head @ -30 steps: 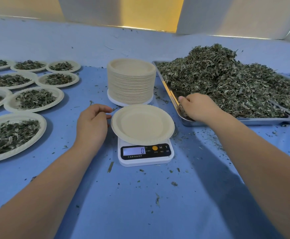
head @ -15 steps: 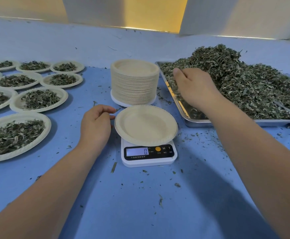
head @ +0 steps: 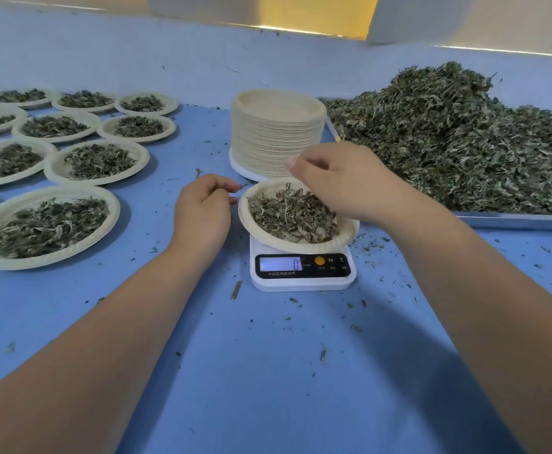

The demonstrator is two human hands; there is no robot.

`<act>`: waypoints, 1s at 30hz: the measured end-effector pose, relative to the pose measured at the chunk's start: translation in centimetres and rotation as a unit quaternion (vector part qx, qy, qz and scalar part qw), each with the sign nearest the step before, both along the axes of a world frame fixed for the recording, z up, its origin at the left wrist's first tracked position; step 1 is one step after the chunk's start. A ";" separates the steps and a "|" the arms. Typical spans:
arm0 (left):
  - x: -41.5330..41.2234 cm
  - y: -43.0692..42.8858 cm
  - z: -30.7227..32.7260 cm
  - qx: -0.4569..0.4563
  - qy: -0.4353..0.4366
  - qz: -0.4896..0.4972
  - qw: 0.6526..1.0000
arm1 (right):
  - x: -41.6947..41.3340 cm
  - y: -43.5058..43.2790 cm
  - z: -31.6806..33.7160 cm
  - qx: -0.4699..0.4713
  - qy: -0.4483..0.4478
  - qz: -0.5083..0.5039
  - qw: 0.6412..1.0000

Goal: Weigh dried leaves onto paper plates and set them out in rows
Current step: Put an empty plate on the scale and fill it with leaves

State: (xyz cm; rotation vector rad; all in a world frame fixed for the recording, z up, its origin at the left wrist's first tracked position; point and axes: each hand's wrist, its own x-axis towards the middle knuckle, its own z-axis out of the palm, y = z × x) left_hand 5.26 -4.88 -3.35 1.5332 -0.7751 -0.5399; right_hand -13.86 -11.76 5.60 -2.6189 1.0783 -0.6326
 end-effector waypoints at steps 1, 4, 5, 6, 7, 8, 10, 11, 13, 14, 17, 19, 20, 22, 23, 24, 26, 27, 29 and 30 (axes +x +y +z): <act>0.0 0.0 0.1 0.001 -0.002 0.001 1.000 | -0.4 -0.1 0.0 -0.002 -0.039 -0.010 0.999; -0.1 0.1 0.1 0.005 -0.005 0.006 1.000 | -1.8 -0.4 -0.9 -0.027 -0.145 -0.049 0.988; -0.1 0.1 0.0 0.007 -0.006 0.006 1.000 | -2.5 -0.5 -1.5 -0.038 -0.175 -0.065 0.982; -0.1 0.1 0.1 0.007 -0.008 0.005 1.000 | -3.1 -0.5 -2.2 -0.050 -0.199 -0.080 0.976; -0.1 0.2 0.1 0.006 -0.011 0.005 1.000 | -3.7 -0.5 -2.9 -0.059 -0.214 -0.092 0.971; -0.1 0.2 0.1 0.005 -0.014 0.005 1.000 | -4.3 -0.5 -3.7 -0.065 -0.223 -0.102 0.967; -0.1 0.2 0.1 0.004 -0.021 0.004 1.000 | -5.0 -0.7 -4.9 -0.072 -0.228 -0.110 0.965; -0.2 0.2 0.0 0.006 -0.024 0.002 1.000 | -5.3 -0.7 -5.2 -0.074 -0.228 -0.110 0.965; -0.1 0.2 0.0 0.012 -0.033 -0.002 0.999 | -5.4 -1.0 -5.5 -0.070 -0.240 -0.110 0.962; -0.1 0.3 -0.1 0.013 -0.039 -0.003 0.999 | -5.3 -1.0 -5.5 -0.067 -0.246 -0.108 0.961; -0.1 0.4 0.0 0.014 -0.045 -0.006 0.999 | -5.2 -1.0 -5.7 -0.071 -0.240 -0.099 0.963; -0.1 0.5 -0.1 0.015 -0.041 -0.009 0.999 | -5.2 -1.0 -5.9 -0.070 -0.241 -0.095 0.963; -0.1 0.5 -0.1 0.013 -0.039 -0.010 0.999 | -5.2 -0.9 -5.9 -0.069 -0.244 -0.094 0.963; 0.0 0.5 -0.1 0.010 -0.038 -0.009 0.999 | -5.2 -0.9 -5.9 -0.071 -0.249 -0.093 0.961; 0.0 0.5 -0.1 0.009 -0.037 -0.010 0.999 | -5.2 -0.9 -5.9 -0.072 -0.250 -0.091 0.961; 0.0 0.5 -0.1 0.009 -0.035 -0.011 0.999 | -5.2 -0.9 -5.9 -0.072 -0.250 -0.090 0.961; 0.0 0.5 -0.1 0.008 -0.028 -0.013 0.999 | -5.1 -0.9 -5.9 -0.071 -0.249 -0.090 0.962; 0.0 0.4 -0.2 0.008 -0.025 -0.014 1.000 | -5.2 -0.9 -6.0 -0.070 -0.248 -0.092 0.962; 0.0 0.4 -0.2 0.008 -0.022 -0.014 1.000 | -5.2 -0.9 -5.9 -0.068 -0.250 -0.094 0.961; 0.0 0.5 -0.1 0.007 -0.021 -0.013 1.000 | -5.2 -0.9 -5.9 -0.068 -0.249 -0.094 0.961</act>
